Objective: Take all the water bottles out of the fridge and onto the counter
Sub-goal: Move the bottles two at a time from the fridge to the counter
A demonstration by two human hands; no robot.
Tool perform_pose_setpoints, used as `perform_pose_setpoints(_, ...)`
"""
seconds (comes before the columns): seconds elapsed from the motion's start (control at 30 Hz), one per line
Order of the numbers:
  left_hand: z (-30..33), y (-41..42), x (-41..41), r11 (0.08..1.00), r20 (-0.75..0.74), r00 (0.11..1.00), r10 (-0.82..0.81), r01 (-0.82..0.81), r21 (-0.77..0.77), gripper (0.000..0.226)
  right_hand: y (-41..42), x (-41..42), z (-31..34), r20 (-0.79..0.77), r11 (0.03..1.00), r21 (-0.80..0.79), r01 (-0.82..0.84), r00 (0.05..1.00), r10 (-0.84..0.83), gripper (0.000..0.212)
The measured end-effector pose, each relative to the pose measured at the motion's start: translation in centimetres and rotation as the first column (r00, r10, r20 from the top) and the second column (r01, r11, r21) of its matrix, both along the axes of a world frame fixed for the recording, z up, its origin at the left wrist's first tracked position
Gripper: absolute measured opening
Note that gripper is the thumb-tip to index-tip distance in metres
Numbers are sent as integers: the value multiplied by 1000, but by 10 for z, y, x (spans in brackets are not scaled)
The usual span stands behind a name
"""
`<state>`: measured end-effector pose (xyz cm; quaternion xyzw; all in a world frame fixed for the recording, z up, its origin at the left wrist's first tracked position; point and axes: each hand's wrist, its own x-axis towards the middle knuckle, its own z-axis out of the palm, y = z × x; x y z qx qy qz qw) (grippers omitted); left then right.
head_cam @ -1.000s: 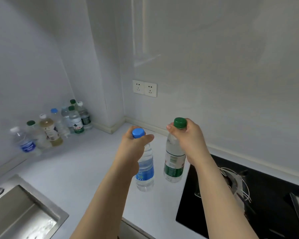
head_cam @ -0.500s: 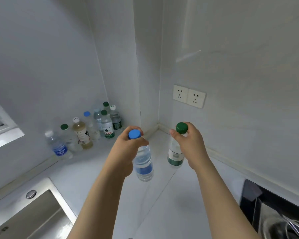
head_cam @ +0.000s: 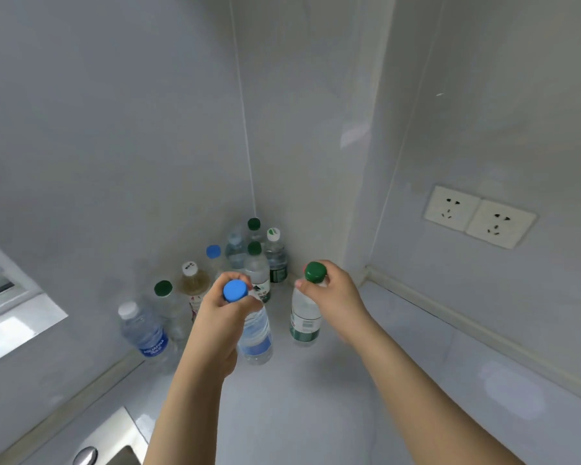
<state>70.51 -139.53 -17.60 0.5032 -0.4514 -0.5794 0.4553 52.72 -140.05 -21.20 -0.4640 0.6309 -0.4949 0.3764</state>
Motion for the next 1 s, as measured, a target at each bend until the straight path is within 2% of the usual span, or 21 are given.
perform_pose_setpoints(0.2, -54, -62, 47, 997, 16, 997, 73, -73, 25, 29, -77, 53, -44, 81, 998, 33, -47, 996, 44, 16)
perform_pose_setpoints(0.3, -76, -82, 58, 994, 37, 994, 102, -103, 37, 27, -107, 73, -66, 47, 998, 21, -59, 997, 58, 11)
perform_pose_setpoints(0.5, -112, -104, 69, 984, 70, 982, 175, -177, 23, 32, -144, 106, -93, -63, 995, -38, -96, 994, 94, 15)
perform_pose_setpoints(0.63, -131, -111, 69, 983, 81, 980, 183, -185, 20, 49, -155, 118, -106, -171, 988, -58, -144, 976, 132, 19)
perform_pose_setpoints(0.73, -141, -113, 70, 981, 71, 979, 192, -194, 28, 48, -158, 120, -112, -237, 980, -42, -192, 955, 177, 30)
perform_pose_setpoints(0.9, -155, -118, 66, 975, 82, 971, 223, -221, -24, 50, -148, 115, -117, -197, 971, 2, -237, 952, 233, 36)
perform_pose_setpoints(1.0, -161, -122, 61, 966, 140, 956, 257, -249, -72, 41, -140, 109, -119, -168, 967, 38, -254, 952, 256, 47)
